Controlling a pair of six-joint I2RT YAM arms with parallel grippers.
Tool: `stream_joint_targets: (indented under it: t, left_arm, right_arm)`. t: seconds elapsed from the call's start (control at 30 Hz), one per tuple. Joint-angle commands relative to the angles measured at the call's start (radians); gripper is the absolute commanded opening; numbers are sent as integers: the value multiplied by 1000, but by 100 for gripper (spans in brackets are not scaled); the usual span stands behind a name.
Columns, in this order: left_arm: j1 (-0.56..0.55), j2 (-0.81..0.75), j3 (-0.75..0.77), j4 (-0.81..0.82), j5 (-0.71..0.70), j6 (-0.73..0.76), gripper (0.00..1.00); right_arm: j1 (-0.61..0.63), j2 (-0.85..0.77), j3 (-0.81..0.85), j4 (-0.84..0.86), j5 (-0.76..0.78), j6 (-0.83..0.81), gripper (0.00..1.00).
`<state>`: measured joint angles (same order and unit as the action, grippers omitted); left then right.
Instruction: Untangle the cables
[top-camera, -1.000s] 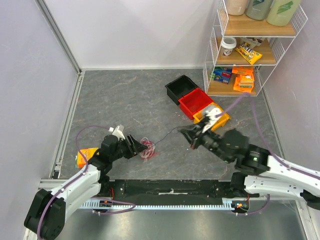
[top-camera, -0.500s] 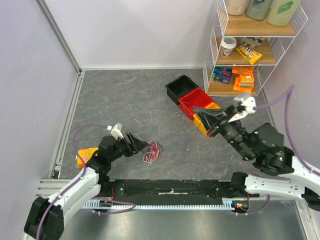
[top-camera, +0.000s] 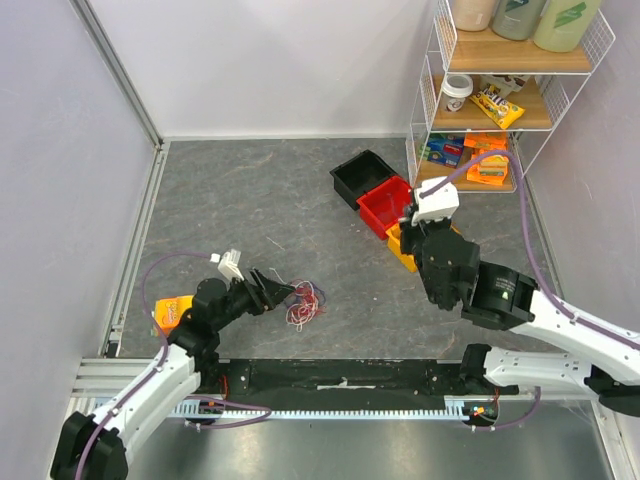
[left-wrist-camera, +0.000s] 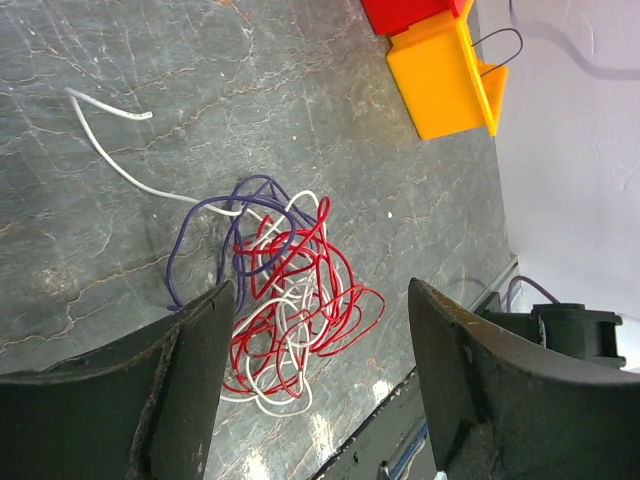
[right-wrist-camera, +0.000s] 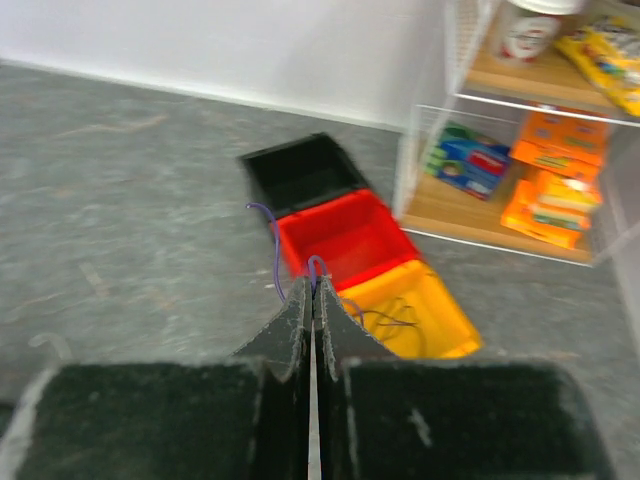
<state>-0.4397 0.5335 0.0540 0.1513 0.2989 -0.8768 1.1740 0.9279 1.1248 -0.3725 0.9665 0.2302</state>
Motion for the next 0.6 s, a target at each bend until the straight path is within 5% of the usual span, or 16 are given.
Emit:
stream_joint_targets:
  t: [0.0,0.3,0.57]
  left_arm:
    - [2,40,-22,91,19,1,76]
    - [2,66,-31,119,22,-4,76]
    - [2,66,-37,129,25,-1,76]
  right_arm:
    - [-130,23,67,-14,120,-61,0]
    - [-442,55,-9,3,-109,-66,0]
    - [-490,80,6,38,-161,-38,0]
